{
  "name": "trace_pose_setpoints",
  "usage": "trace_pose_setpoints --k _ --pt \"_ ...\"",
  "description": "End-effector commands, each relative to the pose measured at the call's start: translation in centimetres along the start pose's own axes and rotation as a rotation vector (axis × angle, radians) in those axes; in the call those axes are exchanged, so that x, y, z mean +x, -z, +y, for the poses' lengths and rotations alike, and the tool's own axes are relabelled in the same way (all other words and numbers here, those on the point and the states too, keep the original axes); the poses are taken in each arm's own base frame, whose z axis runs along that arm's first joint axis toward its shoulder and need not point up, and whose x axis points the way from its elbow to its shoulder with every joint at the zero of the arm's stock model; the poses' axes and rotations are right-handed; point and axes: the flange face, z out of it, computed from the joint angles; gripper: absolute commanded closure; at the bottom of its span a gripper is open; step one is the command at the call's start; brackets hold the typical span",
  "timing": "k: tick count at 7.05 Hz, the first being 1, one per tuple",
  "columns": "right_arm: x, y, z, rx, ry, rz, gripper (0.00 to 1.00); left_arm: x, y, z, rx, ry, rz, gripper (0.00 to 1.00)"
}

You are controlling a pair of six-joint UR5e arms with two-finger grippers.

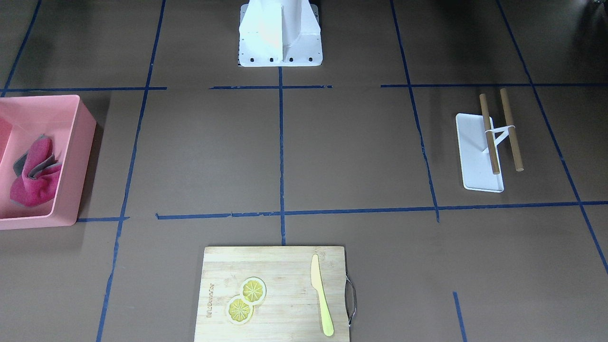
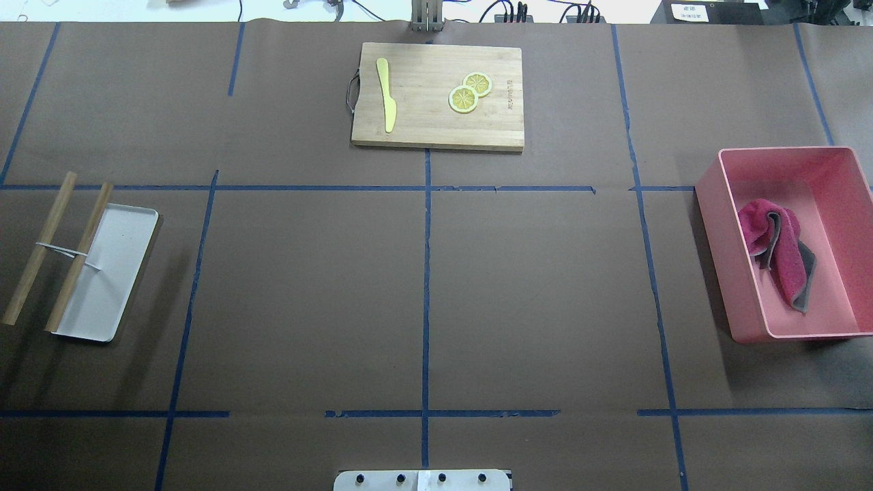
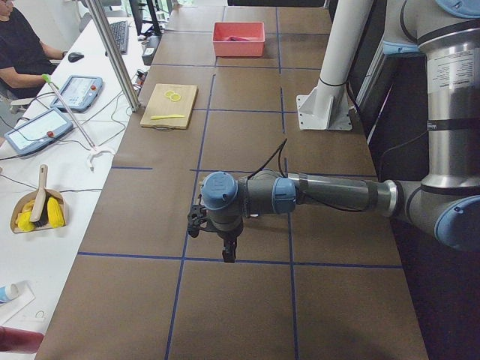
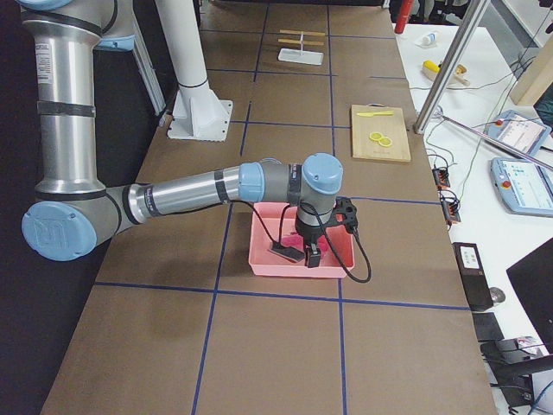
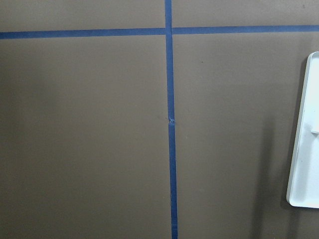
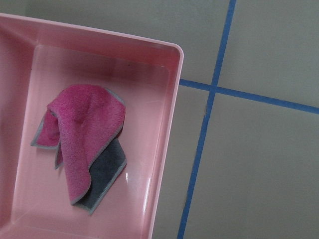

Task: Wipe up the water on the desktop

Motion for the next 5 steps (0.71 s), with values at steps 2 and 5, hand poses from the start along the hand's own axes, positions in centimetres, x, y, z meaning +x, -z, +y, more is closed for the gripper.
trace_pose_setpoints --k 2,5 --pt "-0.4 0.3 -0.1 0.007 0.007 0.000 0.00 -0.9 -1.3 -0.4 -0.027 0.011 -0.009 0.00" --pt "-0.3 0.2 -0.1 0.004 0.005 0.004 0.00 -0.4 -2.3 -0.5 -0.051 -0.002 -0.009 0.00"
